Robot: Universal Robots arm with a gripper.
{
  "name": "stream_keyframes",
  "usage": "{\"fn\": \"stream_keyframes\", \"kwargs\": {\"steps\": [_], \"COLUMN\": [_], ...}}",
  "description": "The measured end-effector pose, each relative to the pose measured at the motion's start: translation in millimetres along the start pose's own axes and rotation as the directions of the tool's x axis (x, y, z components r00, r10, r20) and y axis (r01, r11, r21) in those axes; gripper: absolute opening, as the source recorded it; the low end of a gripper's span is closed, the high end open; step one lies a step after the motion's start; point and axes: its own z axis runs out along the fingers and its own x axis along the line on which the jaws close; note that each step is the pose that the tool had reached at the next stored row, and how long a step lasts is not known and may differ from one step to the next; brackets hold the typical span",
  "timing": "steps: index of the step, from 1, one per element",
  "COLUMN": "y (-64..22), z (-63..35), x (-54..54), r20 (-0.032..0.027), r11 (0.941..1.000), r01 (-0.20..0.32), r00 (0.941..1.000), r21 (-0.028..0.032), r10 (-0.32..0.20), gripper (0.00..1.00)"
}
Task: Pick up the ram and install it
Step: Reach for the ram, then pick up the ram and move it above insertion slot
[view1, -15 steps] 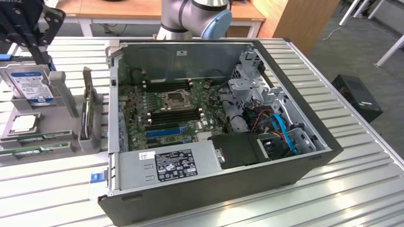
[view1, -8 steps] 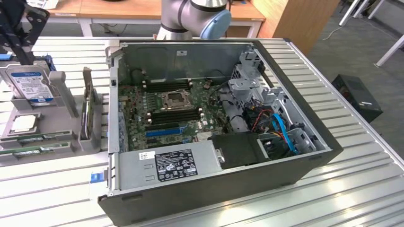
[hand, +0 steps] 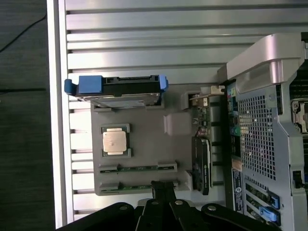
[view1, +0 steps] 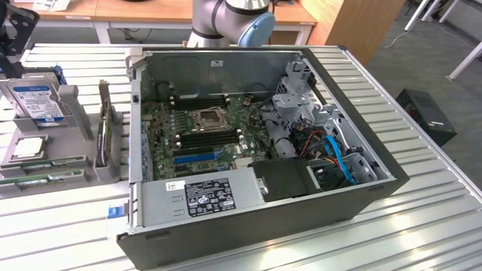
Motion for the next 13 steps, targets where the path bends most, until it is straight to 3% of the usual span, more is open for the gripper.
{"fn": "stream_keyframes", "kwargs": {"steps": [3,13], "y": [-0.5,-0.5], "z": [-0.1,-0.1], "x": [6.4,6.7], "r20": [0.0000,0.0000], "r11": [1.0000,1.0000], "r01": [0.000,0.000], "r00": [1.0000,1.0000], "r21": [0.0000,0.0000], "r10": [0.000,0.000], "gripper": [0.11,0.11]}}
